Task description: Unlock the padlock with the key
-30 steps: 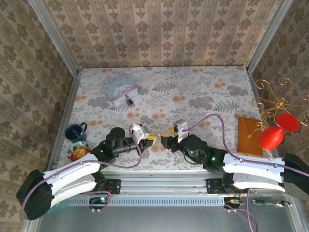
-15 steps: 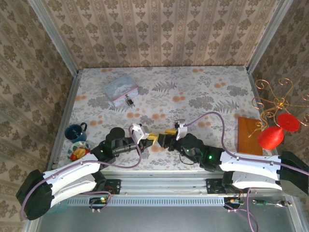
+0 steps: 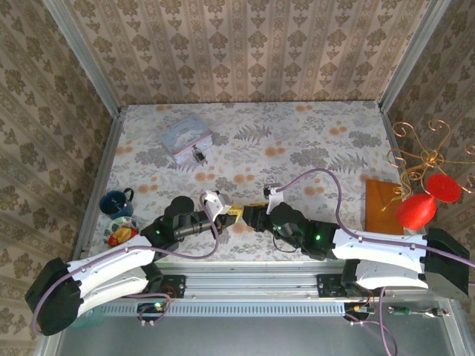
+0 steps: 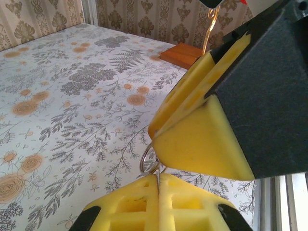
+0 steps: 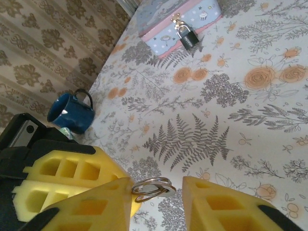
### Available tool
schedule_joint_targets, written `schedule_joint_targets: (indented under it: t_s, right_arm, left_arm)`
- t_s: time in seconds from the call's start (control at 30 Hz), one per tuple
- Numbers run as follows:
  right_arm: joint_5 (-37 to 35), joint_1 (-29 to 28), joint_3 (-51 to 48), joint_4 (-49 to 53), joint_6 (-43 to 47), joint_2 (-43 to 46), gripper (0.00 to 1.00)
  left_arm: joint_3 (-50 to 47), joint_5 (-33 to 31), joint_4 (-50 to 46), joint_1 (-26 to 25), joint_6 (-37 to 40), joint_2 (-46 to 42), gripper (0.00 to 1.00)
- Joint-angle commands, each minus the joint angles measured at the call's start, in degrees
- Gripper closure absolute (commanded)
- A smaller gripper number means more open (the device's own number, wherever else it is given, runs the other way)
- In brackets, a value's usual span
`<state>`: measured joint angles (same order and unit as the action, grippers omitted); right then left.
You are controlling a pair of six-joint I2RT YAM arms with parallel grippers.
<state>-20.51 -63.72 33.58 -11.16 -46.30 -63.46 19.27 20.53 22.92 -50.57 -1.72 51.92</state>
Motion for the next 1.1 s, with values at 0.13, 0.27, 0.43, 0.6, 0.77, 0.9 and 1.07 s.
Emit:
schedule_joint_targets:
  t_s: [0.13, 0.27, 0.43, 0.6, 0.77, 0.9, 1.07]
  right_arm:
    - [-3.3, 0.9, 1.7, 7.8, 4.3, 4.5, 0.64]
    - [0.5, 2.4, -0.5, 5.3, 13.9, 8.9, 0.56]
    - [4.5, 1.5, -1.8, 5.9, 35.5, 13.1, 0.5]
    - [5.8, 0.2, -6.7, 0.2, 54.4, 15.6, 0.5]
    - [9.2, -3.1, -8.3, -0.3, 69.0, 13.9, 0.51]
    - [10.4, -3.5, -7.3, -0.6, 72.5, 12.8, 0.54]
    - [9.8, -3.6, -6.5, -0.5, 74.0, 11.6, 0.6]
  left_arm:
    - [0.8, -0.7, 0.1, -0.3, 1.3, 0.3, 1.0]
    - [1.2, 0.4, -0.8, -0.2, 1.2, 0.4, 1.0]
    - [2.6, 3.9, -3.4, 0.1, 1.4, 0.5, 1.0]
    - [3.7, 5.7, -5.8, 0.3, 1.4, 0.3, 1.0]
    - [4.2, 7.0, -7.1, 0.4, 1.5, 0.3, 1.0]
    - [4.9, 7.9, -7.7, 0.4, 1.8, 1.3, 1.0]
    - [5.3, 8.2, -8.5, 0.4, 2.0, 2.1, 1.0]
